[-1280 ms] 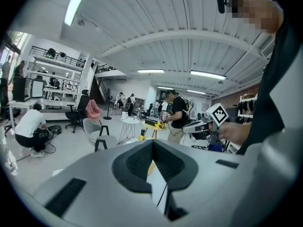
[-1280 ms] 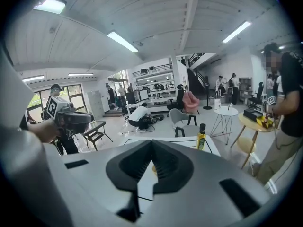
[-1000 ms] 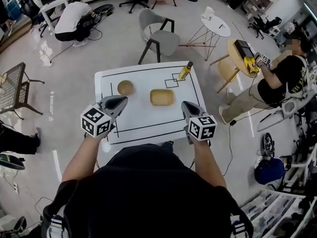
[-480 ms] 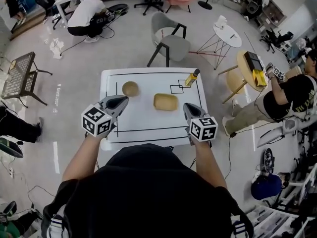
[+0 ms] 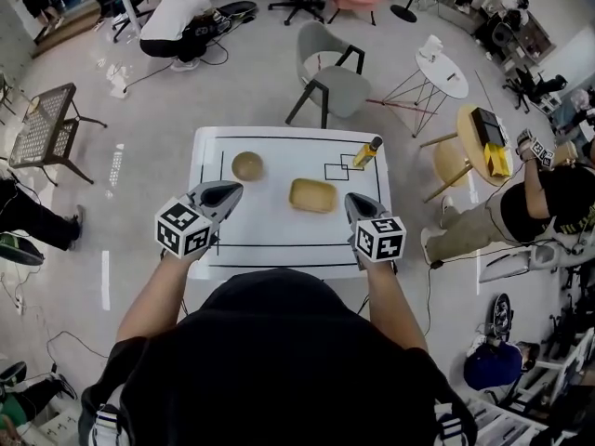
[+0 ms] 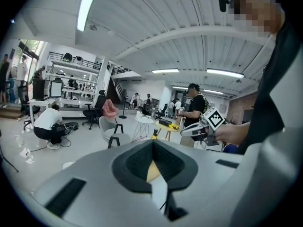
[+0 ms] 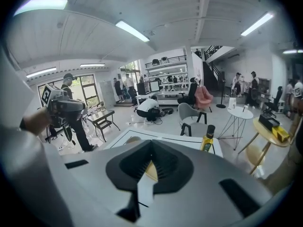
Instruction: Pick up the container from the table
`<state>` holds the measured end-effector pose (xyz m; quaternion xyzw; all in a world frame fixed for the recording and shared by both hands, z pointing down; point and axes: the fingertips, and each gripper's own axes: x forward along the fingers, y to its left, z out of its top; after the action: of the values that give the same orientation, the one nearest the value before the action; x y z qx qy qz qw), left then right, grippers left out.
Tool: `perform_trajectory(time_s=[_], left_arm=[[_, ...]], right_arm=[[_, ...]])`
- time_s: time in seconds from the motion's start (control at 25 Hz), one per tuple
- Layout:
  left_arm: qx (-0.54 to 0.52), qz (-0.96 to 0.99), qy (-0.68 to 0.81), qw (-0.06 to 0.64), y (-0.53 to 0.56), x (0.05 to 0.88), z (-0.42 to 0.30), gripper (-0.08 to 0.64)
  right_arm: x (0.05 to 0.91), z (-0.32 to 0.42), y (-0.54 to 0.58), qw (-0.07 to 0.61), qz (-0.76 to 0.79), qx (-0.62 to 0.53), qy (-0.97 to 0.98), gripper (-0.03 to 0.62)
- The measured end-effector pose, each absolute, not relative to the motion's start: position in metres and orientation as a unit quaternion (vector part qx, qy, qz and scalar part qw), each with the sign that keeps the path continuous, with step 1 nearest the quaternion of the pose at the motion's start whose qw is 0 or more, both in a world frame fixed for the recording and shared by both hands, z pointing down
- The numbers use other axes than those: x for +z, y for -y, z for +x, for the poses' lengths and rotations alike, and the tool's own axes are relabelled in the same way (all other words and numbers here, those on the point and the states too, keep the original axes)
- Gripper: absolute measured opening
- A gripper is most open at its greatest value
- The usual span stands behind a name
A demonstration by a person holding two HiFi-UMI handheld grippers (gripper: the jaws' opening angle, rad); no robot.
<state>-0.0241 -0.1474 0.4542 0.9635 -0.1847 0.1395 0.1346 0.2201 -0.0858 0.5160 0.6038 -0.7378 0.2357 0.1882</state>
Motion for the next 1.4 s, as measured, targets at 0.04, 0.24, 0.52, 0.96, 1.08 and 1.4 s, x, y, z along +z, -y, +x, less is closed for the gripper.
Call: perform_trajectory(time_s=[0.04,0.24,0.52,0.96,1.08,1.4], left_arm=[[0.141,0.963,0.186,0.135,0.147,0.454,-0.022,0.006],[0.139,0.961,0.195,0.141,0.150,0.455,-0.012,0.006],[0.141,0.956,0.207,0.151,0.154,0.463,-0.001,0.006],[0.146,0.948,0.226,0.168,0.165,0.475,0.007,0.006],[0.148,0.947,0.229,0.170,0.167,0.478,0.008,0.006],[0.150,0.942,0.239,0.179,0.175,0.483,0.013,0.006]], right_arm=[[0.517,0.222,0.086,0.190,0.602,0.237,0.739,0.006],[0.525,0.231,0.092,0.202,0.591,0.244,0.741,0.006],[0.545,0.246,0.099,0.224,0.579,0.247,0.744,0.006],[0.566,0.249,0.116,0.237,0.556,0.259,0.754,0.006],[0.569,0.249,0.120,0.239,0.551,0.259,0.757,0.006],[0.585,0.251,0.124,0.257,0.533,0.265,0.762,0.006]])
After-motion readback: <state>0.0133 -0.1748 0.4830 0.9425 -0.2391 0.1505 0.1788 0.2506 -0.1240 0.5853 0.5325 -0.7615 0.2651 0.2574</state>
